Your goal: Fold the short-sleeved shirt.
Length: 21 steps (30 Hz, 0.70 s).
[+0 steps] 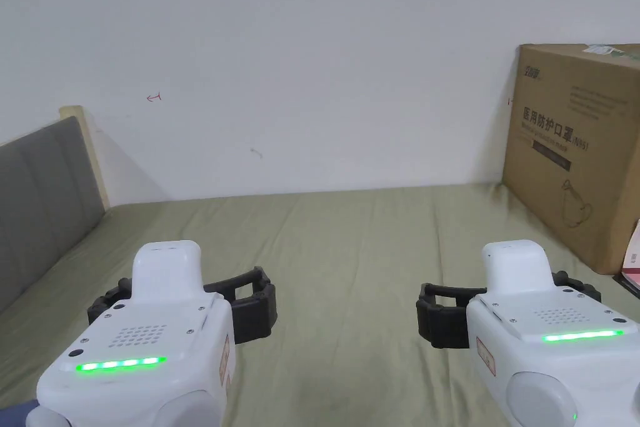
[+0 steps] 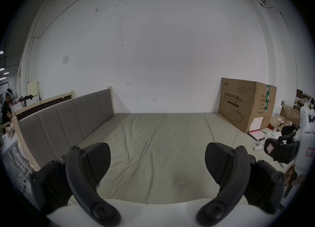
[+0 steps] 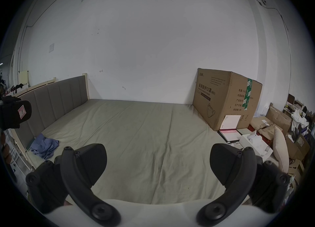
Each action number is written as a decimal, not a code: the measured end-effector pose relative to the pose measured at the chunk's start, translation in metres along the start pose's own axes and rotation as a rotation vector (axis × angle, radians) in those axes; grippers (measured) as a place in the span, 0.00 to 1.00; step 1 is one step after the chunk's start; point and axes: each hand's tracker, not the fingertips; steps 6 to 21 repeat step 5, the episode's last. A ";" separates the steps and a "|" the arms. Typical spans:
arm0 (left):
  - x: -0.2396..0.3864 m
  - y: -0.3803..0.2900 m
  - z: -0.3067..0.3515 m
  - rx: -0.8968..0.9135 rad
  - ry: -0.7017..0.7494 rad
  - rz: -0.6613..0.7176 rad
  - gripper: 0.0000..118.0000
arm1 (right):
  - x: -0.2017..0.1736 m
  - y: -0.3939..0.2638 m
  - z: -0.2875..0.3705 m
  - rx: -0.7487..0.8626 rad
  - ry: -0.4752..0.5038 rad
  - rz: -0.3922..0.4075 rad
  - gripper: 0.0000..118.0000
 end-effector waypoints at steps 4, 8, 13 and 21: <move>-0.001 -0.003 0.000 0.015 -0.017 -0.013 0.96 | 0.001 0.000 0.001 0.005 -0.002 -0.003 1.00; 0.001 -0.003 0.001 0.021 -0.004 -0.030 0.96 | 0.001 0.000 0.001 0.007 -0.003 -0.006 1.00; 0.001 -0.003 0.001 0.021 -0.004 -0.030 0.96 | 0.001 0.000 0.001 0.007 -0.003 -0.006 1.00; 0.001 -0.003 0.001 0.021 -0.004 -0.030 0.96 | 0.001 0.000 0.001 0.007 -0.003 -0.006 1.00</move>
